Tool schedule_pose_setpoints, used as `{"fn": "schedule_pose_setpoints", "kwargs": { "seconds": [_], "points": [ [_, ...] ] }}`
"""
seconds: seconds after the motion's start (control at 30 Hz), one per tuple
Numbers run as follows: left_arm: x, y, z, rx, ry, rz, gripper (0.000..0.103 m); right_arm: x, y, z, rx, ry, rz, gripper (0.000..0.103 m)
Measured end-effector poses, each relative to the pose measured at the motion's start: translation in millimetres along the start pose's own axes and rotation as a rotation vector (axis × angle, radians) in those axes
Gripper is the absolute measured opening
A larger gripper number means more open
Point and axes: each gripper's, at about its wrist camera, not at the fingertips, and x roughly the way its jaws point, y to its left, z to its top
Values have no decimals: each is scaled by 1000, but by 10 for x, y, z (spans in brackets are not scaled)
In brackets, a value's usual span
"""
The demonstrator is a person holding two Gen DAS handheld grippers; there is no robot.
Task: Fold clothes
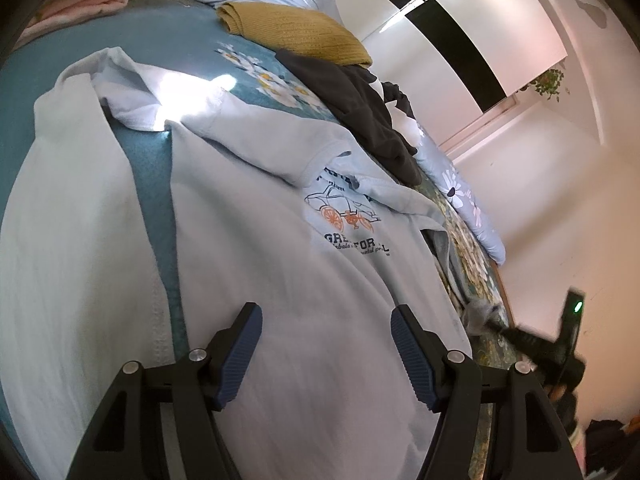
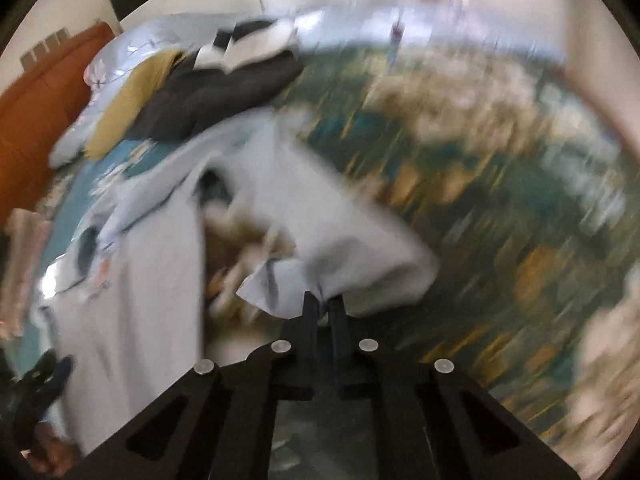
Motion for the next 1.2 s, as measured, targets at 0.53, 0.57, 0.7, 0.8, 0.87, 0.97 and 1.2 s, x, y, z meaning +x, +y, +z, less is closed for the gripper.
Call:
{"fn": "schedule_pose_setpoints", "kwargs": {
  "seconds": [0.53, 0.57, 0.7, 0.8, 0.87, 0.97, 1.2],
  "points": [
    [42, -41, -3, 42, -5, 33, 71, 434, -872, 1604, 87, -136, -375, 5],
    [44, -44, 0, 45, -5, 35, 71, 439, -928, 1605, 111, -137, -371, 6],
    [51, -64, -2, 60, -7, 46, 71, 502, -853, 1466, 56, -93, -211, 10],
    [49, -68, 0, 68, -8, 50, 71, 641, -704, 1329, -24, -53, -155, 48],
    [39, -73, 3, 70, -11, 51, 71, 804, -572, 1244, -88, -19, -152, 50],
    [28, -88, 6, 74, -16, 52, 71, 995, -393, 1184, -174, 0, -205, 50],
    [-21, -189, -5, 117, -40, 32, 71, 1169, -449, 1278, -163, 34, -329, 3]
  ]
}}
